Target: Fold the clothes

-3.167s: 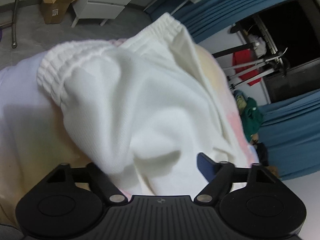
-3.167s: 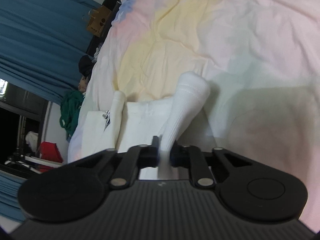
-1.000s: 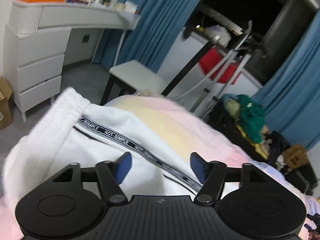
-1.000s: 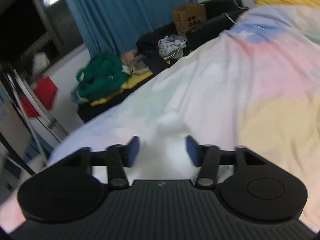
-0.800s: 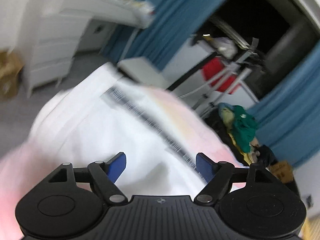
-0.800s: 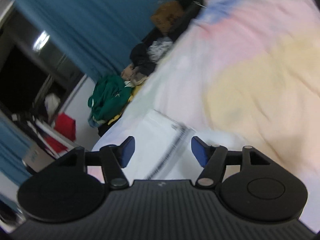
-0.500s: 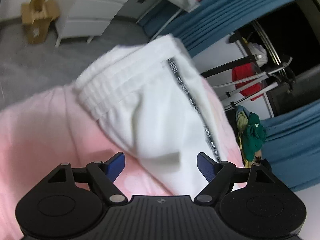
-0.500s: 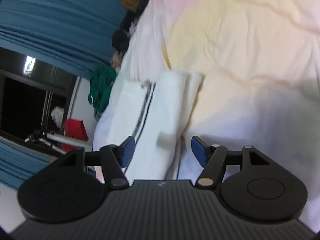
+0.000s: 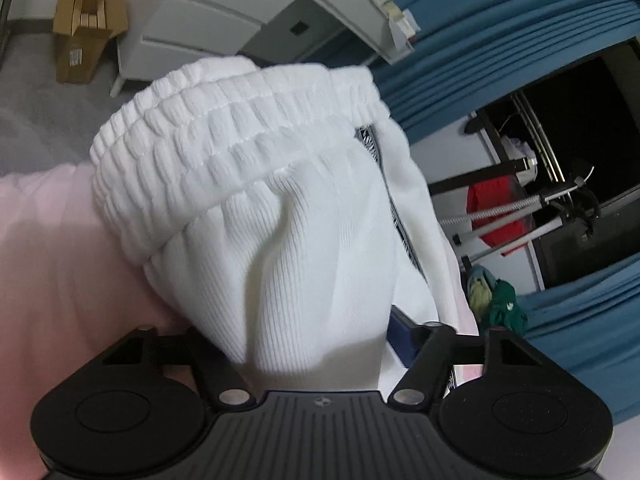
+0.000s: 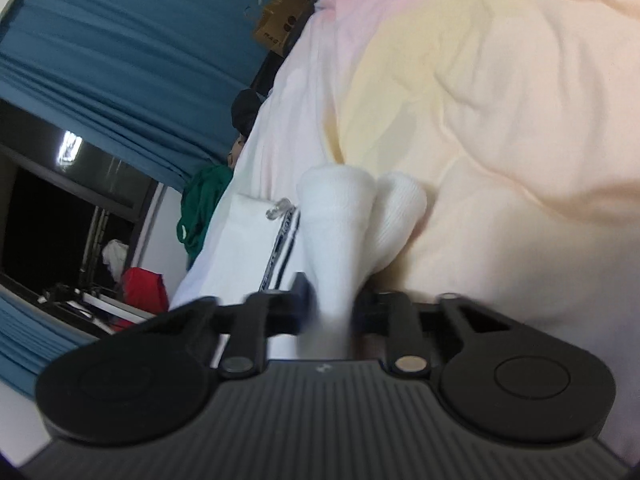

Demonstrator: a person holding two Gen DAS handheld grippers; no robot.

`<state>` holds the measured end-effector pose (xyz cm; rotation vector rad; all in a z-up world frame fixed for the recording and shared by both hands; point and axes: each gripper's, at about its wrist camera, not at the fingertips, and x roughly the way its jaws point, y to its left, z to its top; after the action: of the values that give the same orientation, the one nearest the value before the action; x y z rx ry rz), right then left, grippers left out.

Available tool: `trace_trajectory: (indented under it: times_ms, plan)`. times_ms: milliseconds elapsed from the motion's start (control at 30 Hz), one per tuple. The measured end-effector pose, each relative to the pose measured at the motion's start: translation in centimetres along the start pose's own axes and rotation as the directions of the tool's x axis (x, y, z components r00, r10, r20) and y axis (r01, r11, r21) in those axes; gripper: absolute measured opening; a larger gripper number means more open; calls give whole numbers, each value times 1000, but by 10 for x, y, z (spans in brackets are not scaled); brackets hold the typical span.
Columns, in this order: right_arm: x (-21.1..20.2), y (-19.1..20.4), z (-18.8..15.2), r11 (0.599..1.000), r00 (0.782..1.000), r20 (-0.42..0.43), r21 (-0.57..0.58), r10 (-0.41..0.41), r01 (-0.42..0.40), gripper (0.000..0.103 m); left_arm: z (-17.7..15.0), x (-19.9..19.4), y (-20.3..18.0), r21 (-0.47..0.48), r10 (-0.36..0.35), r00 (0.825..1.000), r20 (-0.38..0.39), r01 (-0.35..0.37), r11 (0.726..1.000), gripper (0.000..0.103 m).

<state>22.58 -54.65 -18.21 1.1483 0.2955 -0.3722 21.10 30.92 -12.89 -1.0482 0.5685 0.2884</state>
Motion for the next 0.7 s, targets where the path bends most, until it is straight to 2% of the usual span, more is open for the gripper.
trace_trajectory:
  times_ms: [67,167,267,500,700]
  plan:
    - [0,7,1,999,1000,22,-40,9,-8,14,0,-2,0,-3,-2,1000,7,2,1000,41]
    - [-5,18,4,997,999,46,-80,12,-8,12,6,-10,1,-23,-40,999,8,40,999,18]
    - [-18,22,9,997,998,56,-82,21,-16,12,9,-27,-1,-25,-70,997,12,70,997,11]
    - [-75,27,12,998,997,69,-67,17,-12,11,14,-79,1,-24,-131,991,10,131,991,10]
    - [-125,17,14,1000,997,71,24,-12,10,10,32,-137,17,-71,-118,992,-33,116,991,10]
